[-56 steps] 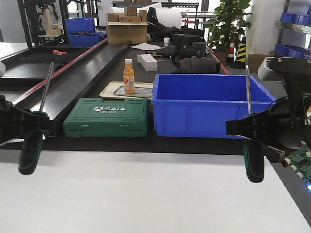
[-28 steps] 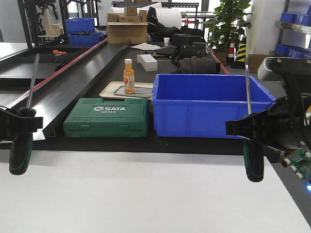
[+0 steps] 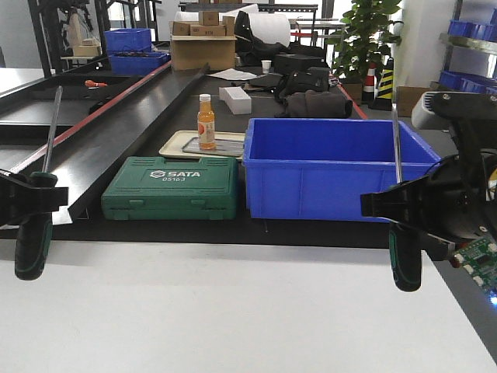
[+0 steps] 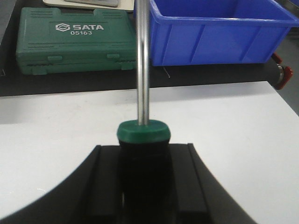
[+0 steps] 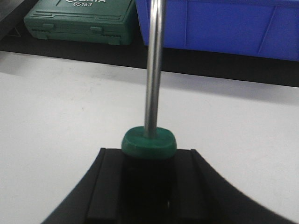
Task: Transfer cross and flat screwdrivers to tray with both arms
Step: 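Hold both screwdrivers raised while the base starts moving, then drive the base away from the table carrying both screwdrivers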
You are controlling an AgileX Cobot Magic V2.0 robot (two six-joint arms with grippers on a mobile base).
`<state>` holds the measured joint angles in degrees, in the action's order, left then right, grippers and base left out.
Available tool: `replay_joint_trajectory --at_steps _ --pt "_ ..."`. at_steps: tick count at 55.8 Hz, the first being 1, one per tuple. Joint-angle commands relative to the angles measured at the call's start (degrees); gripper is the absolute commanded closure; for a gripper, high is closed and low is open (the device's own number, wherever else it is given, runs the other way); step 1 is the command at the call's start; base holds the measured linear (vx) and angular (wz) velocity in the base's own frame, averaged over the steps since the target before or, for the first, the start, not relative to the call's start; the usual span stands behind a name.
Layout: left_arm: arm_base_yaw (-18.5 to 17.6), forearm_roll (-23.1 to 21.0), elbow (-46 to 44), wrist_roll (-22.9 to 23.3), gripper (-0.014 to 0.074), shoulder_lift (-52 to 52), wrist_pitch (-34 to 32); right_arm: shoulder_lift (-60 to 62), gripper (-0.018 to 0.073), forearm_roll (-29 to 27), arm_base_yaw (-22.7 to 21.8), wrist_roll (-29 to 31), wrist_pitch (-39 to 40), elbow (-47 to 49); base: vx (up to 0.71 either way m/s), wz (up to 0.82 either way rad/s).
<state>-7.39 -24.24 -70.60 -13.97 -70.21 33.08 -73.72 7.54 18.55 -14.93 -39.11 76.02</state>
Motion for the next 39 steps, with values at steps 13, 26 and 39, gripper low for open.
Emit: replay_joint_trajectory --at_steps 13,26,39 --pt "-0.16 -1.56 -1.74 0.19 0.0594 1.61 -4.56 1.45 0.0567 1.19 -0.18 0.07 5.14 1.78 0.0 0.0" --pt "-0.16 -1.56 -1.74 0.19 0.0594 1.61 -4.56 1.45 0.0567 1.19 -0.18 0.07 5.14 1.78 -0.01 0.01" --pt "-0.16 -1.56 -1.74 0.19 0.0594 1.61 -4.56 1.45 0.0567 1.19 -0.18 0.07 5.14 1.78 -0.05 0.04"
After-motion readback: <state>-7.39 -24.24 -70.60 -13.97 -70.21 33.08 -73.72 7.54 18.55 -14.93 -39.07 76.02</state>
